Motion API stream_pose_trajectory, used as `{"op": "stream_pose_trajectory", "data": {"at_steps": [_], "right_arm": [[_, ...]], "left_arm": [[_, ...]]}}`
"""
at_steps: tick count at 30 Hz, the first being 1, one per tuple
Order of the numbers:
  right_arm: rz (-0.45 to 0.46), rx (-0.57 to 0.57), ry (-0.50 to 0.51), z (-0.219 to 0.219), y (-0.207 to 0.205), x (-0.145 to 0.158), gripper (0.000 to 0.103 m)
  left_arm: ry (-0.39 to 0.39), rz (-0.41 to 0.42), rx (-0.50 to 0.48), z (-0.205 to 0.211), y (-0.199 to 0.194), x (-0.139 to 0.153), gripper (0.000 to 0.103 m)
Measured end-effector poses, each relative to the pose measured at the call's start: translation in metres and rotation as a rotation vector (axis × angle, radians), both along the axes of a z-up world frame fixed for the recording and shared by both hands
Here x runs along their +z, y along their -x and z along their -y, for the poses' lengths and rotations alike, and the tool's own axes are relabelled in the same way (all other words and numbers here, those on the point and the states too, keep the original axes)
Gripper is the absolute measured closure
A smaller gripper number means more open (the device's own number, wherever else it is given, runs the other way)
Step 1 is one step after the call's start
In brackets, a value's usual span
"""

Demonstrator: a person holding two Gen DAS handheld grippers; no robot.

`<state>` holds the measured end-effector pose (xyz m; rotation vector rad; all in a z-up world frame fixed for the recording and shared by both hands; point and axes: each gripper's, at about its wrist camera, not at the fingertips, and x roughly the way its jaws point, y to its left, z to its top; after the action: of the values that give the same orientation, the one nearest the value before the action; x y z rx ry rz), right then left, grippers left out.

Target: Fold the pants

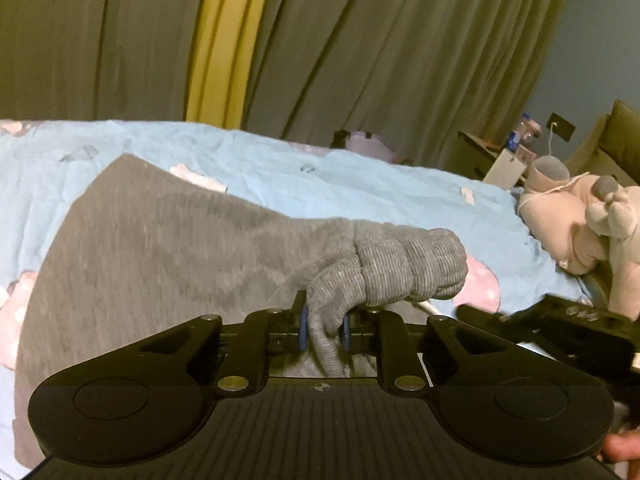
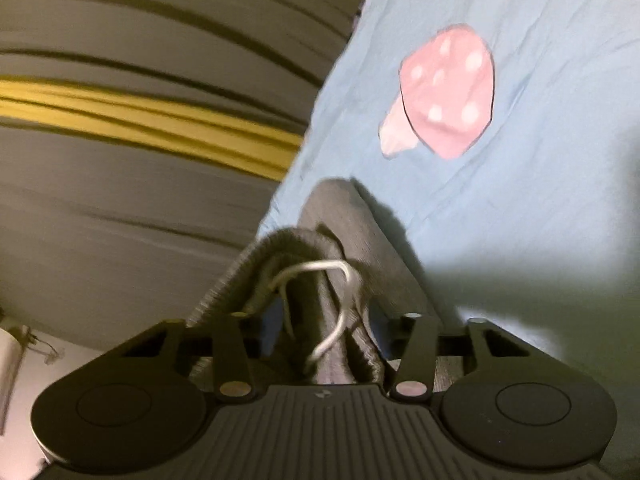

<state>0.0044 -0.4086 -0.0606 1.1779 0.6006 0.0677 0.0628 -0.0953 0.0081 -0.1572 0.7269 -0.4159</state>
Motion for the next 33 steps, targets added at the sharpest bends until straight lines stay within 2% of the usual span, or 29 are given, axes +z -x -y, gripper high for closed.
{"op": "stream_pose_trajectory", "data": {"at_steps": [1, 2, 3, 4, 7, 10, 11, 13, 15, 19, 21, 22, 23, 24, 25, 26, 27, 28, 30, 32, 33], "right_arm": [[-0.003, 0.000, 0.015, -0.003, -0.003, 0.000, 0.064], [-0.003, -0.003, 0.032, -0.004, -0.006, 0.000, 0.076], [-0.004, -0.005, 0.055, -0.004, -0.008, 0.001, 0.084], [-0.010, -0.014, 0.079, -0.005, -0.009, 0.002, 0.098], [0.041, -0.050, 0.145, -0.010, -0.001, 0.014, 0.099], [0.143, 0.039, 0.128, -0.027, -0.002, 0.026, 0.099], [0.140, 0.071, 0.142, -0.037, -0.004, 0.027, 0.099], [0.067, 0.142, 0.200, -0.058, -0.014, 0.019, 0.099], [-0.010, 0.220, 0.177, -0.075, -0.023, 0.001, 0.099], [-0.003, 0.321, 0.144, -0.092, -0.032, -0.008, 0.098], [-0.005, 0.343, 0.068, -0.088, -0.033, -0.013, 0.097], [-0.009, 0.320, 0.034, -0.081, -0.030, -0.015, 0.092], [-0.011, 0.292, 0.002, -0.071, -0.026, -0.016, 0.078], [-0.026, 0.276, -0.021, -0.062, -0.024, -0.016, 0.078], [-0.023, 0.256, -0.057, -0.050, -0.020, -0.016, 0.075], [-0.013, 0.236, -0.100, -0.037, -0.015, -0.015, 0.070], [-0.020, 0.235, -0.136, -0.026, -0.011, -0.014, 0.069], [-0.004, 0.209, -0.145, -0.016, -0.006, -0.011, 0.061], [0.020, 0.144, -0.098, 0.002, 0.008, 0.002, 0.054], [0.043, 0.061, -0.021, 0.014, 0.019, 0.015, 0.028], [0.052, 0.027, 0.030, 0.018, 0.025, 0.021, 0.024]], "left_arm": [[0.007, -0.004, 0.003, -0.001, -0.001, 0.001, 0.085], [0.015, -0.011, 0.006, -0.004, -0.001, 0.001, 0.085], [0.018, -0.016, 0.007, -0.002, -0.003, -0.001, 0.085], [0.018, -0.017, 0.006, -0.003, -0.003, -0.001, 0.085], [0.012, -0.008, 0.002, -0.002, -0.004, 0.002, 0.085], [0.033, -0.001, 0.007, -0.003, -0.004, 0.009, 0.085], [0.037, 0.003, 0.008, -0.003, -0.005, 0.011, 0.086], [0.035, 0.016, 0.001, -0.003, -0.006, 0.015, 0.086], [0.036, 0.018, -0.009, -0.003, -0.005, 0.017, 0.086], [0.014, 0.003, -0.046, 0.004, 0.000, 0.013, 0.086], [0.012, -0.030, -0.069, 0.008, 0.001, 0.008, 0.084], [0.015, -0.051, -0.078, 0.010, 0.002, 0.005, 0.079], [0.020, -0.075, -0.087, 0.010, 0.003, 0.002, 0.075], [0.038, -0.081, -0.089, 0.010, 0.005, 0.001, 0.071], [0.048, -0.089, -0.098, 0.009, 0.007, 0.000, 0.059], [0.056, -0.094, -0.110, 0.007, 0.010, -0.001, 0.042], [0.069, -0.075, -0.113, 0.004, 0.015, -0.001, 0.036], [0.060, -0.057, -0.112, 0.003, 0.020, 0.000, 0.028], [0.014, -0.041, -0.132, 0.003, 0.028, 0.000, 0.027], [0.001, -0.053, -0.147, -0.002, 0.036, -0.001, 0.024], [0.012, -0.065, -0.152, -0.007, 0.039, -0.002, 0.022]]}}
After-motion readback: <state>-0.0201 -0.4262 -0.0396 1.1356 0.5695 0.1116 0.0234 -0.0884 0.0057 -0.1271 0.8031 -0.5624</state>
